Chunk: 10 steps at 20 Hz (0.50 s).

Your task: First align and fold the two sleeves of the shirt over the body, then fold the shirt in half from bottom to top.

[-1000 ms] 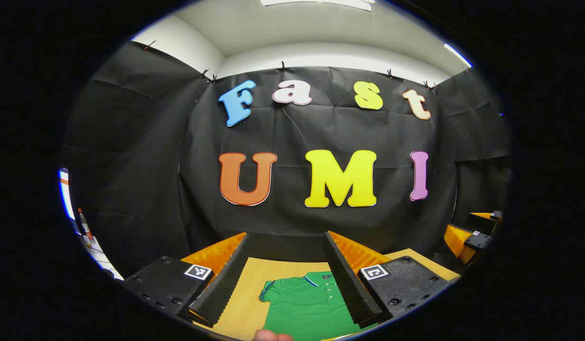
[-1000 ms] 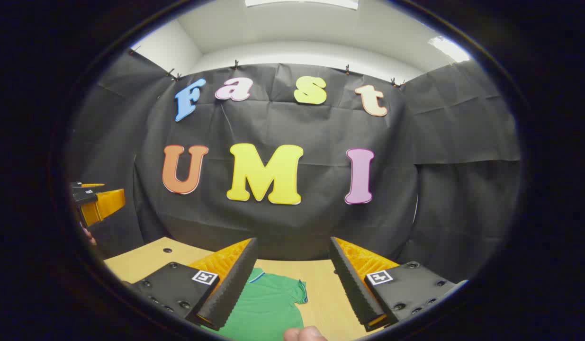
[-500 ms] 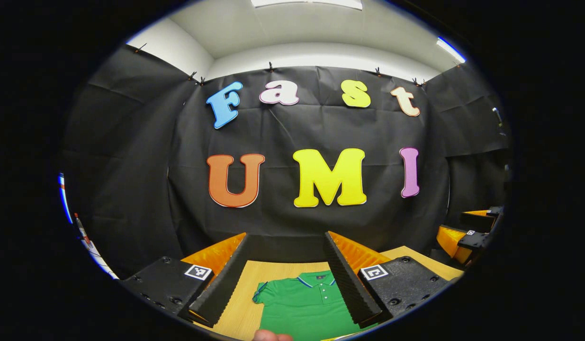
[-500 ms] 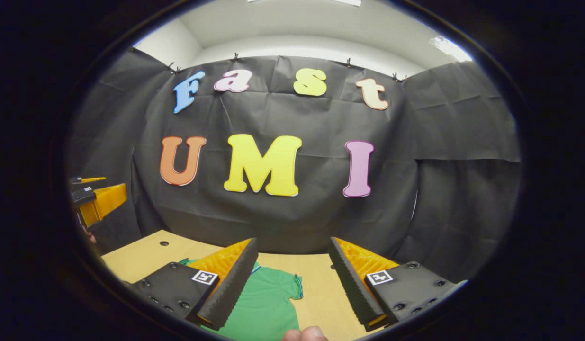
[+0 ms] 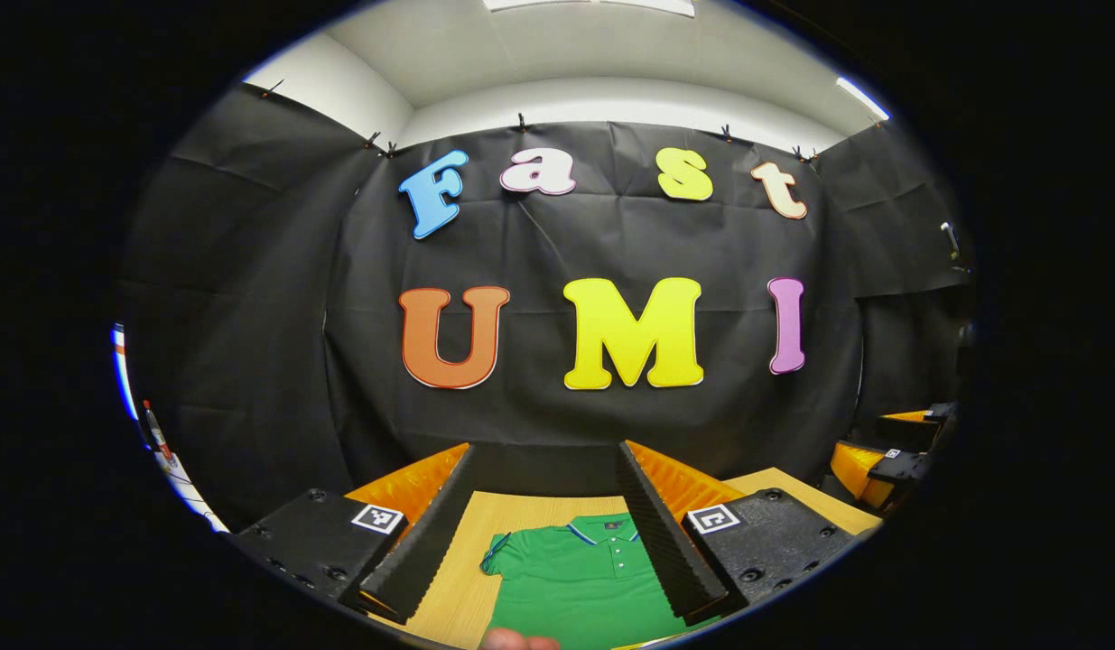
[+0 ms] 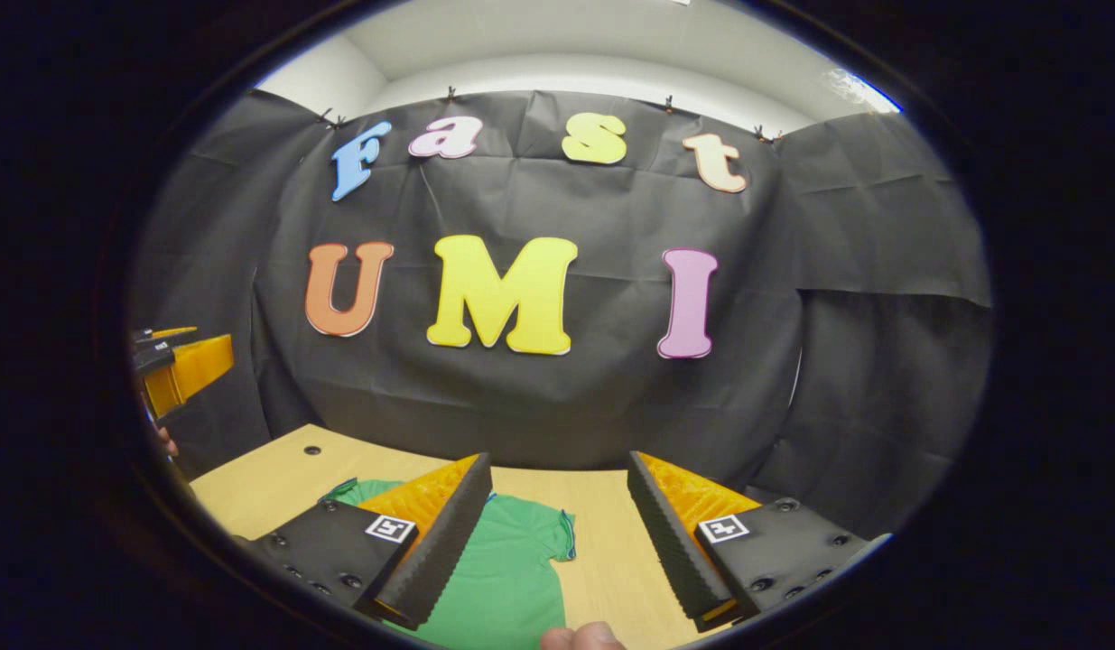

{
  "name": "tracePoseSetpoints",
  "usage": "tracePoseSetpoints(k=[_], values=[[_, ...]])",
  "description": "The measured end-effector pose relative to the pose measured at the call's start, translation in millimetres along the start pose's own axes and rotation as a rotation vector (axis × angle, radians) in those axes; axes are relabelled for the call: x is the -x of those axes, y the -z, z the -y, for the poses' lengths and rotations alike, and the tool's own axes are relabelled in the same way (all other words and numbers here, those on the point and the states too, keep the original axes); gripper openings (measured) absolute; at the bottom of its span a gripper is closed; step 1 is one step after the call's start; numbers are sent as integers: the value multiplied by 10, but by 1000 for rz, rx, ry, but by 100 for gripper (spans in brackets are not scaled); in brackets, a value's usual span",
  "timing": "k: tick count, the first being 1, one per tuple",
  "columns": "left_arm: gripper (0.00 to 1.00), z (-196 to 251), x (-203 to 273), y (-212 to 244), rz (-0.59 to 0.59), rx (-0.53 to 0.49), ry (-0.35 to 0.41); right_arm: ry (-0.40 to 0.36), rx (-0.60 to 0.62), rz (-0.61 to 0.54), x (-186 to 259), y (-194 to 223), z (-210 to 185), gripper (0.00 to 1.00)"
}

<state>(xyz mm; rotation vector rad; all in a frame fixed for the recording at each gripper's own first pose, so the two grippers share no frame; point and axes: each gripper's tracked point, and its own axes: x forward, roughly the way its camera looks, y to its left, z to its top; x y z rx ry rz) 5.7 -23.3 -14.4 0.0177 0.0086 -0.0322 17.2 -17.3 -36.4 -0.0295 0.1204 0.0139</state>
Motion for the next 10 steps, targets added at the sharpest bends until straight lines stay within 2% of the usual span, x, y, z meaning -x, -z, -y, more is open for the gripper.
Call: tracePoseSetpoints(k=[6, 10], values=[[98, -12, 2, 19, -8, -5, -7, -12, 33, -80, -289, 318, 60, 98], [98, -74, 45, -17, -13, -7, -29, -50, 54, -159, -607, 673, 97, 98]])
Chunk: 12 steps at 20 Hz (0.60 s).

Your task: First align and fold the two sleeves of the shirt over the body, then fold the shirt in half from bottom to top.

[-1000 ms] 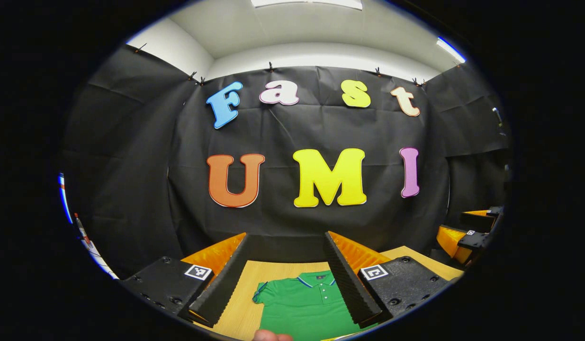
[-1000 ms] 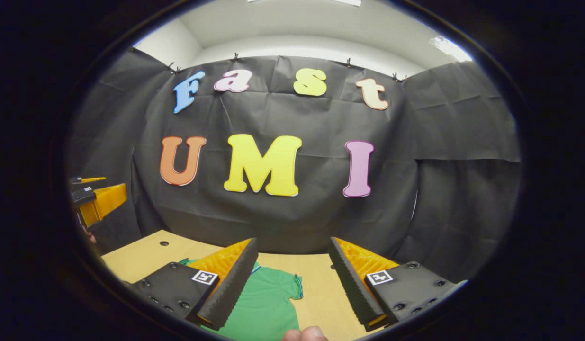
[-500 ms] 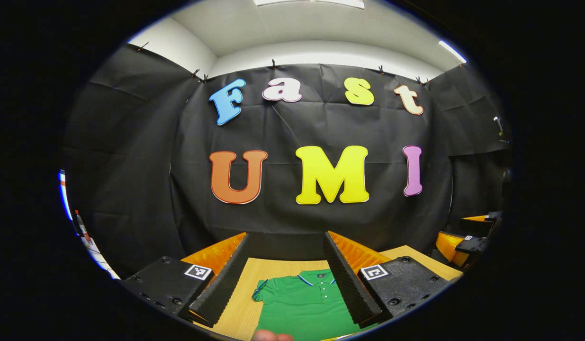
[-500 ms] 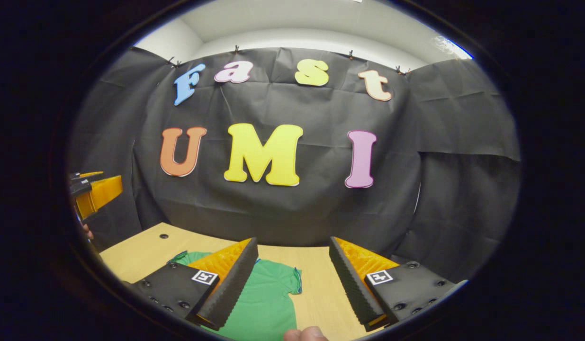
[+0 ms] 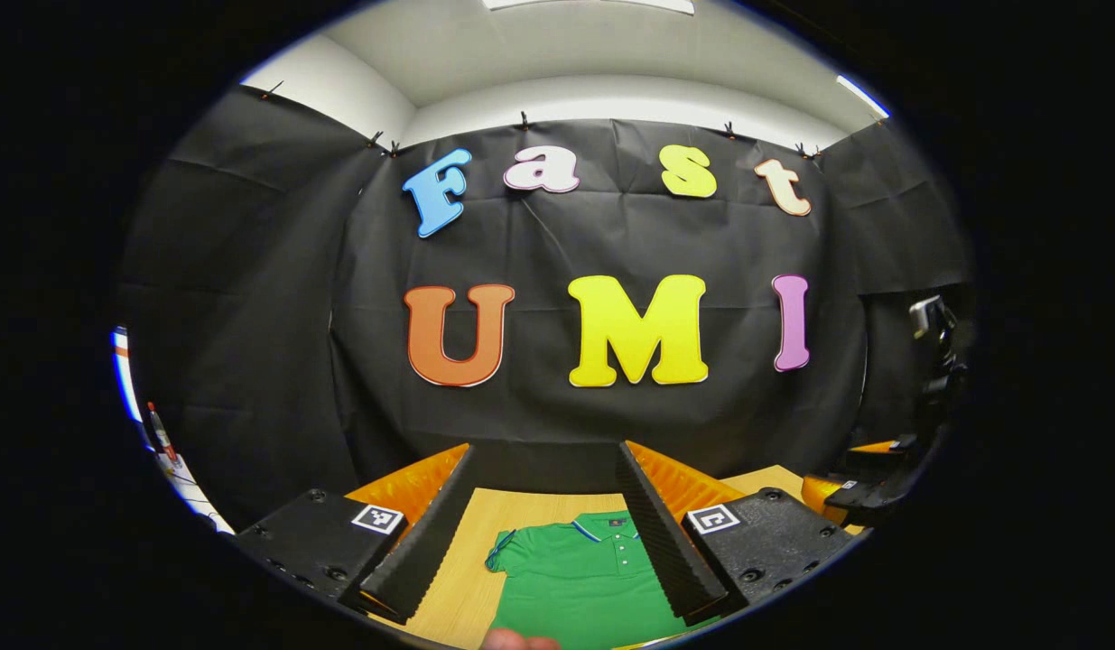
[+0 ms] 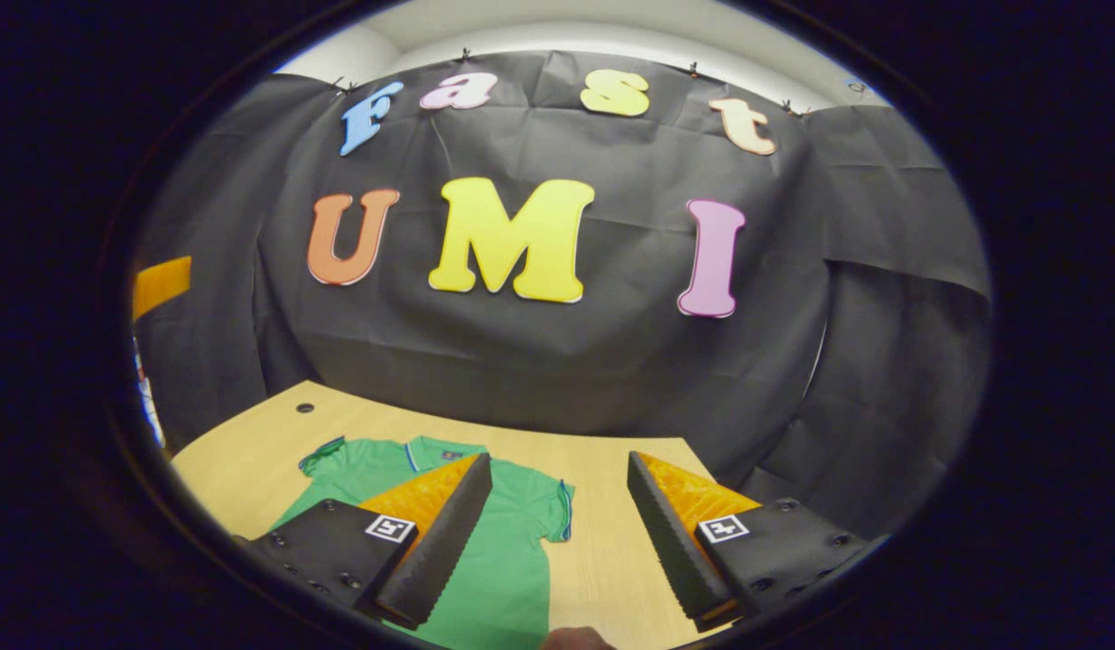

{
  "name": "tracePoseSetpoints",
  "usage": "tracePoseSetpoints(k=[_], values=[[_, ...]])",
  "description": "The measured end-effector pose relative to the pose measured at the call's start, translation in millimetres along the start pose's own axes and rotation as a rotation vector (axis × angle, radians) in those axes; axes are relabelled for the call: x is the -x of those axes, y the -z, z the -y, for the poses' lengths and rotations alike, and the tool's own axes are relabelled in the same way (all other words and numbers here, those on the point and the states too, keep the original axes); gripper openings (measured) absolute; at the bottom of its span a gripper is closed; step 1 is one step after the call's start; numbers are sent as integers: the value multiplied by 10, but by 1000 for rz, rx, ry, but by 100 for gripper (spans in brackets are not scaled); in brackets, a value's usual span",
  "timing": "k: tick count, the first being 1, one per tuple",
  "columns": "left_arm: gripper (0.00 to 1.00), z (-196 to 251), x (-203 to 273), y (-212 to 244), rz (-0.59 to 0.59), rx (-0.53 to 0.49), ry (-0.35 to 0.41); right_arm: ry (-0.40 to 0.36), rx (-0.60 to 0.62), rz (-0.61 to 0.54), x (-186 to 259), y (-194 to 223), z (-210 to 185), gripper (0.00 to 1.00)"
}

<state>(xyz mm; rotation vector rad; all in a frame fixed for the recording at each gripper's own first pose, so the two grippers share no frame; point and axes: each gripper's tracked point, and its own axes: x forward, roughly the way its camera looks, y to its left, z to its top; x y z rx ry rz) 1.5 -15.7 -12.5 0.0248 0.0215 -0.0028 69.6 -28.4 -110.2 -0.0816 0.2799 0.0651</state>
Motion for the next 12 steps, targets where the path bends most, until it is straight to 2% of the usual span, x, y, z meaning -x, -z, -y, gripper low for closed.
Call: tracePoseSetpoints(k=[4, 6, 12], values=[[100, -104, -9, 51, -21, -10, -44, -19, -5, -111, -569, 401, 123, 98], [98, -123, -23, 83, -49, -11, -59, -46, 2, -162, -865, 587, 133, 98], [98, -158, -80, 62, -60, -46, -100, -69, -56, -274, -1574, 959, 129, 98]])
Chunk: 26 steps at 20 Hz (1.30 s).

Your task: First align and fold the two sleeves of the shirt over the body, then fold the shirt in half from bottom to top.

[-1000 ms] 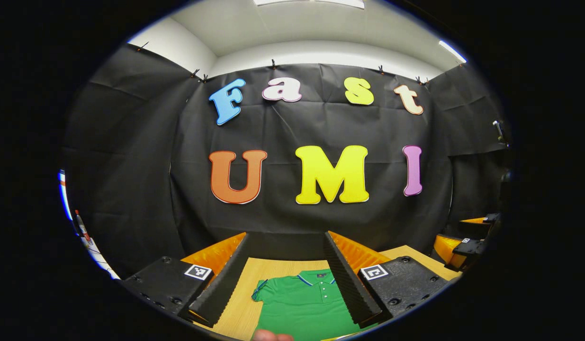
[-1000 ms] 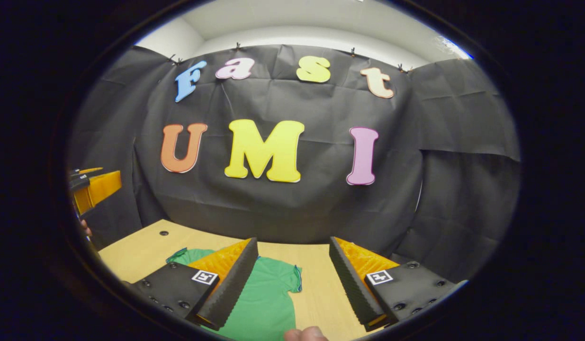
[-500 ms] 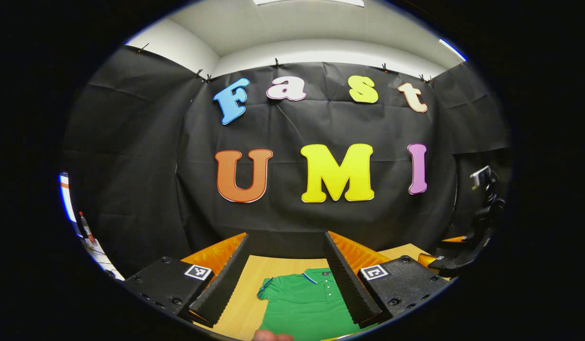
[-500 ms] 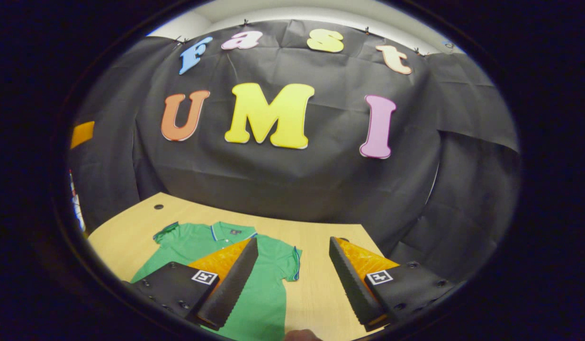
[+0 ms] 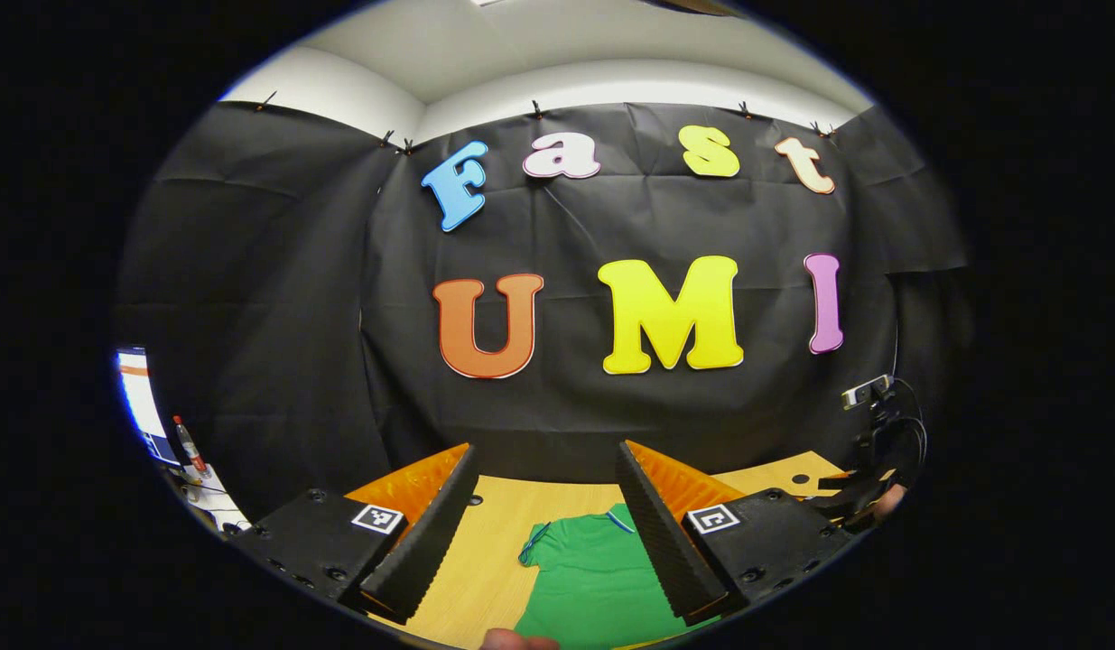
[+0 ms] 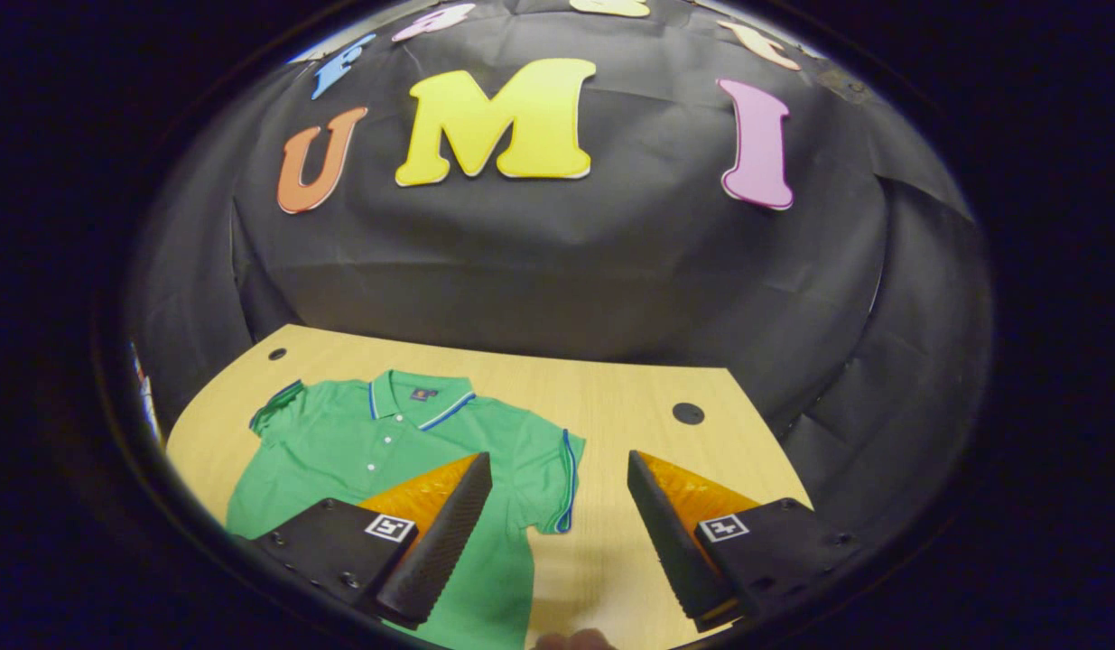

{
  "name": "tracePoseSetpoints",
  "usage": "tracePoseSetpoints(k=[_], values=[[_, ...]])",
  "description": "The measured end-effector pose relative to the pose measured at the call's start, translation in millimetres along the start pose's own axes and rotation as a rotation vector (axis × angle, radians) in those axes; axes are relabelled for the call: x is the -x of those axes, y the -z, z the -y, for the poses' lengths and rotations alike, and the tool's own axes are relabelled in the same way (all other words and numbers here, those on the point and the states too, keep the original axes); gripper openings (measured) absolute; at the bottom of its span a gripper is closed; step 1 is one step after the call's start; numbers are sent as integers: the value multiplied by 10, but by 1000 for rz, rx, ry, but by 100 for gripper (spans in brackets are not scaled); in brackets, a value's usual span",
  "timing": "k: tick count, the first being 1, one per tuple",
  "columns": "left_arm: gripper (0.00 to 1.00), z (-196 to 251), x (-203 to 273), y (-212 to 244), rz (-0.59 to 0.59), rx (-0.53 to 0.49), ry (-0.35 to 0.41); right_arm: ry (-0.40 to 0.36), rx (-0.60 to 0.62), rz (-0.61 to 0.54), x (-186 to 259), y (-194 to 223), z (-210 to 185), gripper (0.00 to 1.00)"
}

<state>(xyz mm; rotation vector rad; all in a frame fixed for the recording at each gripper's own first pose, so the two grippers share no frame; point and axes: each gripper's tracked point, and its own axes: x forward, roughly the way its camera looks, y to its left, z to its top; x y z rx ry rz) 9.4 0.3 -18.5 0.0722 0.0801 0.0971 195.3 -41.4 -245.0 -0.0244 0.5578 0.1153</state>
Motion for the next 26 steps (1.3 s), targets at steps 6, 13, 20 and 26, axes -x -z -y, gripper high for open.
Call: tracePoseSetpoints(k=[6, 13, 20, 26], values=[[98, 59, -113, 149, -42, -10, -14, 17, -56, -97, -640, 210, 151, 98], [98, 29, -241, 433, -112, -47, -47, -25, -60, -239, -1441, 656, 170, 98], [98, -61, -248, 594, -158, -57, -82, -25, -36, -267, -1729, 759, 189, 96], [98, -43, -243, 664, -178, -67, -81, -66, 5, -306, -1783, 697, 54, 20]])
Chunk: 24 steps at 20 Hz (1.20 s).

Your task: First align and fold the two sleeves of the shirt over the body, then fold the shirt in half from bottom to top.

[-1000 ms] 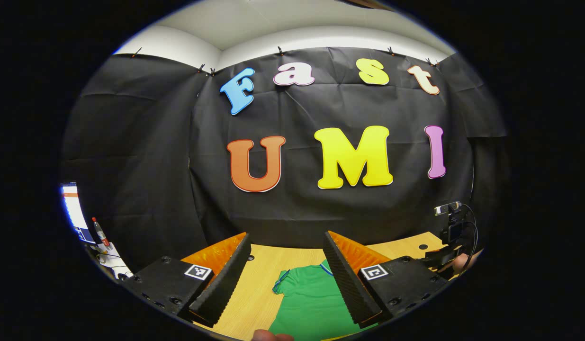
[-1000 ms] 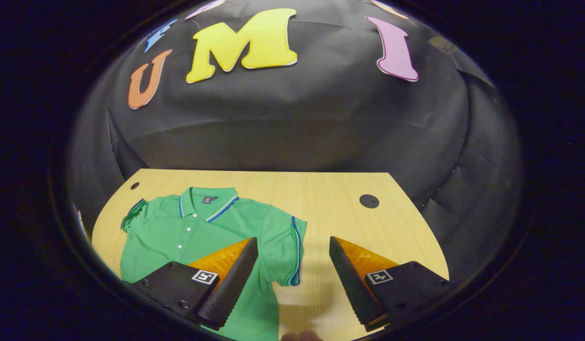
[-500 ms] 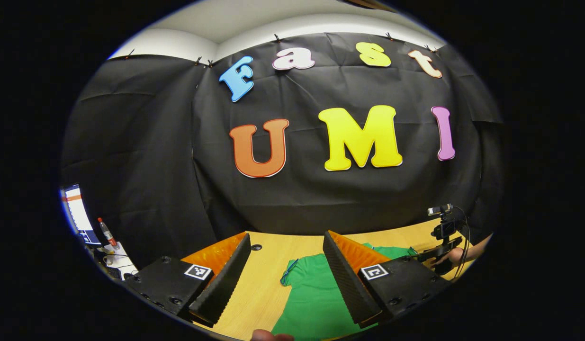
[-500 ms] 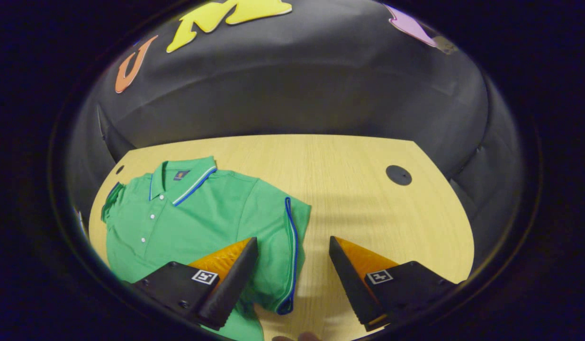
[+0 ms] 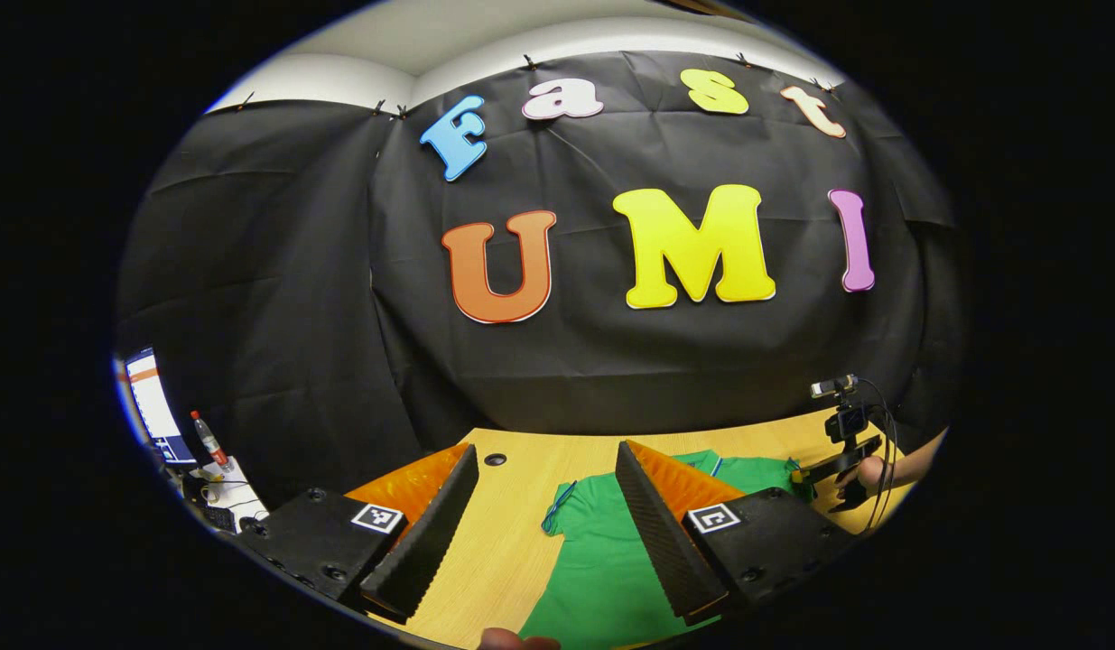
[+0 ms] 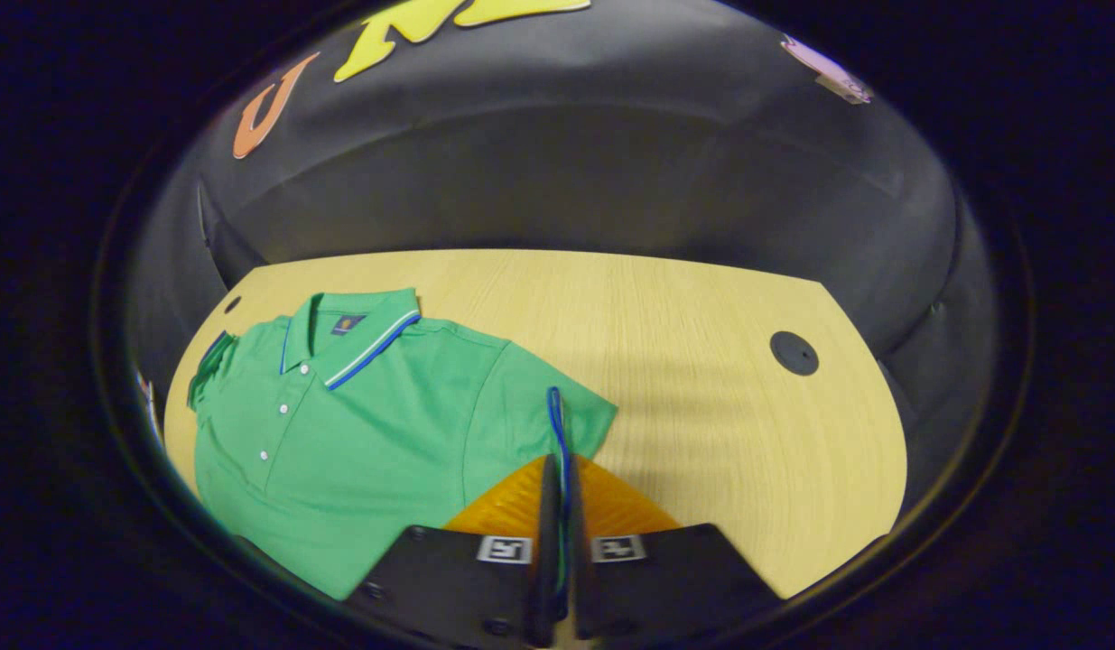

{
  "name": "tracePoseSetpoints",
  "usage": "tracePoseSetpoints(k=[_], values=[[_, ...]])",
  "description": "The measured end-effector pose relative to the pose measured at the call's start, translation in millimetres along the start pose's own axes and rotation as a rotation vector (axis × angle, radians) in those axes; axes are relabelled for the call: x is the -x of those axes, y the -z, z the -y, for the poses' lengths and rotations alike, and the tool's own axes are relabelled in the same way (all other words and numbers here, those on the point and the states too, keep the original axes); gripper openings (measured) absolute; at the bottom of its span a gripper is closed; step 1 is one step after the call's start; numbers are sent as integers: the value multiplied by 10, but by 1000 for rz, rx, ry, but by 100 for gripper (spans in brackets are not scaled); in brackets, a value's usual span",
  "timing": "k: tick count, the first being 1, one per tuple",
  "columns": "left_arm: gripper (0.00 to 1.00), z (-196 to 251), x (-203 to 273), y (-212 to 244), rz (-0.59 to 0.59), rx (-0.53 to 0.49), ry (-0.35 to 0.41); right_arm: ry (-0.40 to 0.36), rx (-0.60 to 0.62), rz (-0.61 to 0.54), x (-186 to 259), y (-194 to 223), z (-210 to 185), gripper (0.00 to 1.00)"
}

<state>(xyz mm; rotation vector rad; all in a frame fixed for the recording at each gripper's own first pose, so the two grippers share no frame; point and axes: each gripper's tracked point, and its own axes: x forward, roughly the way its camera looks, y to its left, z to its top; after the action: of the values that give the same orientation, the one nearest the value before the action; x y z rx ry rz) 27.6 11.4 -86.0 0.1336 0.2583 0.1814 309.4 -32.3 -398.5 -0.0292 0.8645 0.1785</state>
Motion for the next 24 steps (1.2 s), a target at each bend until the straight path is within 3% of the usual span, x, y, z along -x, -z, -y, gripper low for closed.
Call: tracePoseSetpoints(k=[1, 3, 14, 24], values=[[98, 7, 5, -12, 2, -1, 1, -1, -9, -2, 7, 5, -11, 7], [98, -3, 19, -19, 7, -4, -1, -7, -45, 6, 44, -36, -6, 5], [98, 3, 74, -2, 13, 18, -1, 1, -154, 56, 411, -380, 187, 7], [98, -279, 265, 89, 7, 69, -53, -41, -28, 78, 668, -674, -643, 7]])
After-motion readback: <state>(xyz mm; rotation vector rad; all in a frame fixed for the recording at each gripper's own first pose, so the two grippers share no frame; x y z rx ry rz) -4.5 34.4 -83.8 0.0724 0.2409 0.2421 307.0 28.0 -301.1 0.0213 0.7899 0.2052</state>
